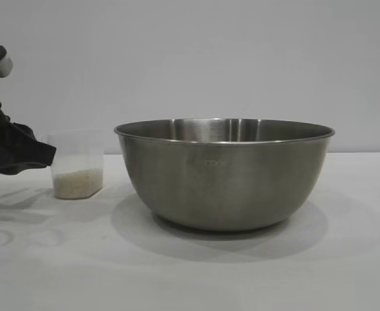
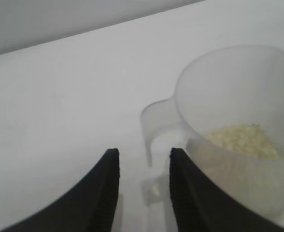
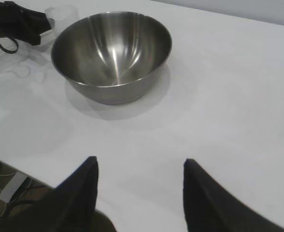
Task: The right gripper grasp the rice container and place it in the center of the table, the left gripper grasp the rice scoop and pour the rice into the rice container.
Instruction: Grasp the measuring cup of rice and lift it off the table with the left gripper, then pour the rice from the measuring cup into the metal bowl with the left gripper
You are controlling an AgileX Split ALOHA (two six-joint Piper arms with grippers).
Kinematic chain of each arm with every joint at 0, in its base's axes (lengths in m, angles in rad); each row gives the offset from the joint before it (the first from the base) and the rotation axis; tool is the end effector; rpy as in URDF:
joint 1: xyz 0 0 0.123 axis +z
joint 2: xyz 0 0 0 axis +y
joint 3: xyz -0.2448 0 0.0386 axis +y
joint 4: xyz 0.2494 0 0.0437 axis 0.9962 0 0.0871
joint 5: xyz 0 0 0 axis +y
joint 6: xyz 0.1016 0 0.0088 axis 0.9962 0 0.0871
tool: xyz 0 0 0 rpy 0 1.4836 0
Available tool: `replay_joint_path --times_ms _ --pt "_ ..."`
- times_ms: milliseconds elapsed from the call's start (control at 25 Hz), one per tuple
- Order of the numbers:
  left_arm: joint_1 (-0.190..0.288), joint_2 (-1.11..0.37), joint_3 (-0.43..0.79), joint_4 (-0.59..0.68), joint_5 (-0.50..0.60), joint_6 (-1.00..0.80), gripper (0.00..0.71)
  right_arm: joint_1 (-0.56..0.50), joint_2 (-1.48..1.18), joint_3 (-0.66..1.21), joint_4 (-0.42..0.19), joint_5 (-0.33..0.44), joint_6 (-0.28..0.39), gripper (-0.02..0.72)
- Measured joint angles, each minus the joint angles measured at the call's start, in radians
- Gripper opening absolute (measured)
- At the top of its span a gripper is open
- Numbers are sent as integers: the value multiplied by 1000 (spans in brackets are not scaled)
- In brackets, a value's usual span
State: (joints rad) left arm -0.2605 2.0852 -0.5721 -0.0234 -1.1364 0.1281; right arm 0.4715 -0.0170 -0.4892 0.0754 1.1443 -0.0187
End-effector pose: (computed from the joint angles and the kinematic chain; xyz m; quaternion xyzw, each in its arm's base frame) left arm 0.2999 -0.0777 0.0415 0.1447 0.7886 -0.0340 0.5967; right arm 0.0309 0.0236 0.2633 -0.2147 0.8453 0.1461 0.4669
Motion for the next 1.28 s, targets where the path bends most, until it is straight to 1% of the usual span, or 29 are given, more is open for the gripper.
replay_joint_path --times_ms 40,80,120,280,400,520,640,760,840,920,1000,1080,1160,1280 --pt "0 0 -5 12 0 14 73 0 0 0 0 0 0 336" --pt "0 0 -11 21 0 24 48 0 0 0 0 0 0 336" --pt "0 0 -16 37 0 32 0 0 0 0 0 0 3 336" --pt "0 0 -41 102 0 60 0 0 0 0 0 -2 2 336" --pt "0 -19 -50 156 7 142 0 0 0 0 0 -2 2 336" --pt "-4 -78 -56 174 7 256 0 0 0 0 -2 -2 2 336" --pt "-4 -148 -73 219 7 417 0 0 0 0 -2 -2 2 336" --pt "-10 -207 -97 306 7 599 0 0 0 0 -2 -2 2 336" --pt "-28 -238 -115 351 5 715 0 0 0 0 -2 -2 2 336" --pt "-54 -254 -136 430 9 844 0 0 0 0 -2 -2 2 336" --pt "-84 -262 -162 512 42 981 0 0 0 0 -2 -2 2 336" --pt "-114 -262 -182 594 108 1101 0 0 0 0 -2 -2 2 336" --pt "-129 -262 -204 695 174 1204 0 0 0 0 -2 -2 2 336" --pt "-139 -262 -244 829 267 1290 0 0 0 0 -2 -2 2 336"
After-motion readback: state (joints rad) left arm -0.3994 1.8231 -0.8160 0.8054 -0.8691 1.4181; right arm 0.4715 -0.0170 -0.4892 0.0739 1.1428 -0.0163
